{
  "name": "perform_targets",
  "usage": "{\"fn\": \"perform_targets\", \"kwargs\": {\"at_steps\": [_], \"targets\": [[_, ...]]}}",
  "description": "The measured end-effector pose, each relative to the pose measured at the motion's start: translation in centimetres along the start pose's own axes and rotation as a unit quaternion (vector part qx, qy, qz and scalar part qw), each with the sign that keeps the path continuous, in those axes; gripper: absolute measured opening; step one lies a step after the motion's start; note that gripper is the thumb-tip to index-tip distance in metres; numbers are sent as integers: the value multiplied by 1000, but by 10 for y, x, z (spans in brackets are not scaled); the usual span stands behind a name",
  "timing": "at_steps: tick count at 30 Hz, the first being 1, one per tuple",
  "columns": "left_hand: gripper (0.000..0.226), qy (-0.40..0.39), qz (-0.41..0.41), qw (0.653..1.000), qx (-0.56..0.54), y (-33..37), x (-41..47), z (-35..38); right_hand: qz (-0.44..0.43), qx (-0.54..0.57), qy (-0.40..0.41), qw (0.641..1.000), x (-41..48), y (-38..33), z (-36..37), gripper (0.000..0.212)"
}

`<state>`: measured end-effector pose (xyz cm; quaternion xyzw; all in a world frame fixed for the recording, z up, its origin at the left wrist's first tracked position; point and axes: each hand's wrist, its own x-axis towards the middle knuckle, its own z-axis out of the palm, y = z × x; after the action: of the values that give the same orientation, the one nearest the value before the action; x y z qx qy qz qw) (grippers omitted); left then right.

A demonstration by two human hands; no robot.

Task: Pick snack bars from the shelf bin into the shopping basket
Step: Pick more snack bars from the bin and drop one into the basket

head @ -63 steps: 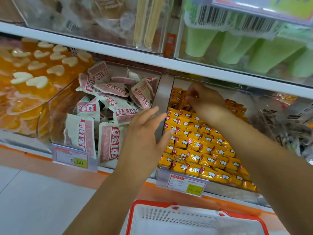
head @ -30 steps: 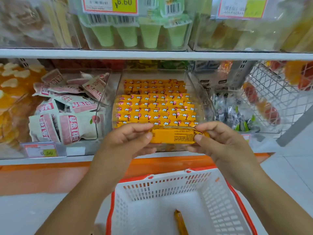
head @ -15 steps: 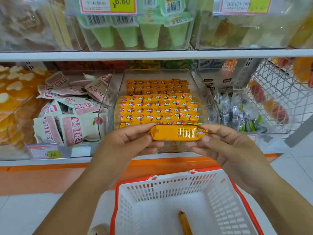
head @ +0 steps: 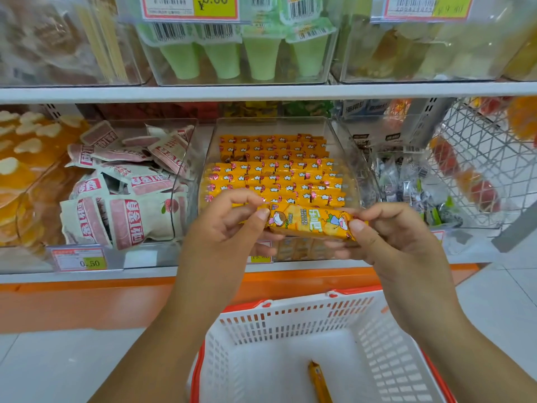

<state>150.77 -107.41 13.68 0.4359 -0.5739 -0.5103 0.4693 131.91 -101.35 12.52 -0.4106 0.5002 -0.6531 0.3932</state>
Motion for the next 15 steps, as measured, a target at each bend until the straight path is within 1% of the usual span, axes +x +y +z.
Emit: {"fn": "perform_targets", "kwargs": {"at_steps": [1, 2, 3, 6, 9, 12, 15], "targets": [[13, -5, -6, 1000, -1, 0, 0, 0, 3, -7, 5, 1000, 0, 2, -1, 15], [12, -14, -15, 1000, -8, -2, 1, -2, 7, -12, 7, 1000, 0, 3, -3, 17], [14, -25, -27, 999, -20, -3, 2, -3, 12, -14, 0, 1000, 1, 5, -5, 22], [33, -57, -51, 996, -42, -4, 3, -7, 32, -4, -48, 998, 3, 7, -10, 46], [35, -56, -58, 995, -53, -6, 5, -9, 48, 3, -73, 996, 5, 7, -14, 54], [35, -56, -59, 995, -57, -8, 5, -10, 55, 14, -90, 994, 5, 4, -15, 52], [30, -52, -66, 993, -82, -8, 5, -9, 55, 33, -86, 994, 6, 2, -13, 30]]}}
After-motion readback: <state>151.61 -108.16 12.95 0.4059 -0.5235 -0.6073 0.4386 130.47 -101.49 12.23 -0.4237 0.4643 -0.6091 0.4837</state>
